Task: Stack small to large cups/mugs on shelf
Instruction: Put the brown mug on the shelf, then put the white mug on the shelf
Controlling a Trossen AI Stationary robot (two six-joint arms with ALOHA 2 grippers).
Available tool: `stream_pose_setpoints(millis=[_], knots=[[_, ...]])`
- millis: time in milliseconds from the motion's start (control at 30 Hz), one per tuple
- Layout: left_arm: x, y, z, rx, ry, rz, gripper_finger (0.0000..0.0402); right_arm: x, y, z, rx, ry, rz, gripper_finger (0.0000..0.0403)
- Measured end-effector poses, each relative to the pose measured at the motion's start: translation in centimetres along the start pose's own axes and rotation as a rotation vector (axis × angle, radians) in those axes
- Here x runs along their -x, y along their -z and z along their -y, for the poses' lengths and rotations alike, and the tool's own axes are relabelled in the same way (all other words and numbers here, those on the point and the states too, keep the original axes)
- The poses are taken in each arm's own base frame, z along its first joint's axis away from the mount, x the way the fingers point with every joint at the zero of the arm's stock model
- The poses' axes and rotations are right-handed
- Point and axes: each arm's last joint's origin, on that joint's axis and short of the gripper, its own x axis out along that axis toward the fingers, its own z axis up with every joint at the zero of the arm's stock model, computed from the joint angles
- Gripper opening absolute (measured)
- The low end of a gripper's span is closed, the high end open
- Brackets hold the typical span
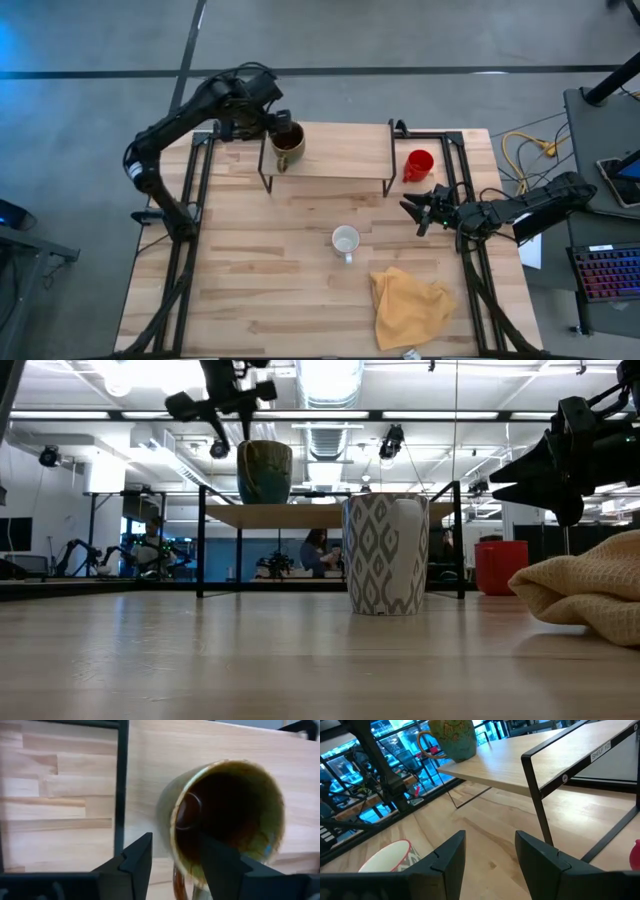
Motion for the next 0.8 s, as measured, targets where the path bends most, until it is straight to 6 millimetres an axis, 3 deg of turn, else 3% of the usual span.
stream_pose_setpoints(millis=[233, 333, 567, 800], knots=[[3.3, 2.6, -0.8, -0.113, 0.091, 0.020, 0.0143, 0.0, 0.1, 0.0, 0.004, 0.004, -0.003, 0.0164], [3.8, 4.4, -0.7, -0.182, 0.109, 0.001, 0.0129, 0.0, 0.0, 0.0, 0.006, 0.008, -0.002, 0.0164], [1.6, 6.9, -0.7, -0.271, 0.008, 0.022, 0.0015, 0.0, 0.1, 0.1, 0.010, 0.011, -0.001, 0.0164], [-0.7, 6.9, -0.1, -0.298, 0.006, 0.068, 0.0001, 0.0, 0.1, 0.1, 0.002, 0.010, -0.001, 0.0164]])
